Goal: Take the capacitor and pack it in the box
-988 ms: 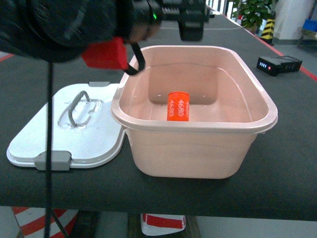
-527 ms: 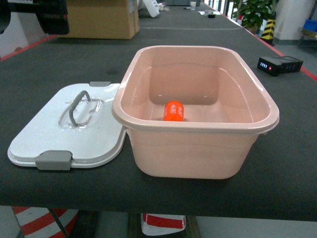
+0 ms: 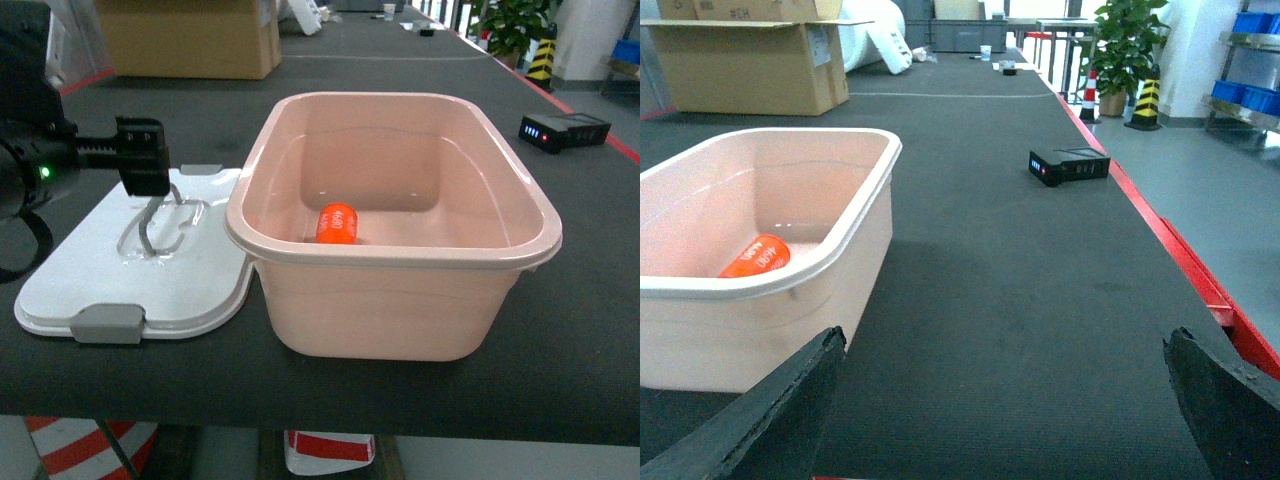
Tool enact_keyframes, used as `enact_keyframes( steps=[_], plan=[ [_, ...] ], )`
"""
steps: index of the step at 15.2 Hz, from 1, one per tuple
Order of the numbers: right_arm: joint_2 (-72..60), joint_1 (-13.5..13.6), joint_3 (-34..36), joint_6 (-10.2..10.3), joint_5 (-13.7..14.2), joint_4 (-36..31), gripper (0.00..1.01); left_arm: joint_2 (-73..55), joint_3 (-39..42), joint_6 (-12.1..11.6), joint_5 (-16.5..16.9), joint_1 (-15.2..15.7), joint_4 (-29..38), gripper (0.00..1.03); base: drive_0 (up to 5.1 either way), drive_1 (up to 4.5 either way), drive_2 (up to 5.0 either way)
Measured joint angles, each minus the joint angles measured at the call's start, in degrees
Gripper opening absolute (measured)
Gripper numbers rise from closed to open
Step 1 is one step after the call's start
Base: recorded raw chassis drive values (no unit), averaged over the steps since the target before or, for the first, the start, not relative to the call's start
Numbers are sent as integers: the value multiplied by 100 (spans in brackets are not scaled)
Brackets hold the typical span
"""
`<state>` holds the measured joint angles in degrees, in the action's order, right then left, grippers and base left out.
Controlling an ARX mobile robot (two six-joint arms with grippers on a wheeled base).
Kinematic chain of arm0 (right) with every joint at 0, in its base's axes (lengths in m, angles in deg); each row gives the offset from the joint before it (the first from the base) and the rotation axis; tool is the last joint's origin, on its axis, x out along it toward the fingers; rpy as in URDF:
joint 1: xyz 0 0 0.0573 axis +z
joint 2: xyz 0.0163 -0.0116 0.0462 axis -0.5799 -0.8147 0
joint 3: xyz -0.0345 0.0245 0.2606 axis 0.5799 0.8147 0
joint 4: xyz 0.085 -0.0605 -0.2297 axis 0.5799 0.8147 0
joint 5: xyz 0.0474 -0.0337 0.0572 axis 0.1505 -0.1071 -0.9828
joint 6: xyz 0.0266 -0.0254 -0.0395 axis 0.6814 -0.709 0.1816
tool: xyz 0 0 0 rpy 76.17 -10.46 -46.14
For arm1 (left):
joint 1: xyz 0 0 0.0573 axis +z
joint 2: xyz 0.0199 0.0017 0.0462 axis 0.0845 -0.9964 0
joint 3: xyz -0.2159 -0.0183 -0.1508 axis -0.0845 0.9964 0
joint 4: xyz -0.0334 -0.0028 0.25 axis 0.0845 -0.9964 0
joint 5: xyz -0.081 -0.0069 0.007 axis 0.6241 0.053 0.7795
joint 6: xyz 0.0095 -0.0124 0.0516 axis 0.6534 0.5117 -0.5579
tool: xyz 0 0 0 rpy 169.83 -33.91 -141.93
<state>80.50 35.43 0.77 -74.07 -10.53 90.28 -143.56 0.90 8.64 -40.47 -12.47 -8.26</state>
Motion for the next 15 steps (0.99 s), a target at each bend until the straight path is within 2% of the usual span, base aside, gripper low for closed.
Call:
enact_keyframes(
  steps=[3, 6, 9, 11, 15],
  plan=[
    [0, 0, 0, 0, 0, 0, 98, -774, -138, -44, 179, 210, 317, 98, 0, 0, 0],
    [0, 0, 0, 2, 0, 0, 98, -1873, -824, -74, 562, 485, 540, 98, 0, 0, 0],
    [0, 0, 0, 2, 0, 0, 98, -2170, -1196, -77, 667, 485, 579, 97, 0, 0, 0],
    [0, 0, -2, 2, 0, 0, 98, -2238, -1255, -85, 699, 433, 564, 74, 0, 0, 0],
    [0, 0, 0, 2, 0, 0, 98, -2238, -1294, -181, 688, 330, 586, 38, 0, 0, 0]
  ],
)
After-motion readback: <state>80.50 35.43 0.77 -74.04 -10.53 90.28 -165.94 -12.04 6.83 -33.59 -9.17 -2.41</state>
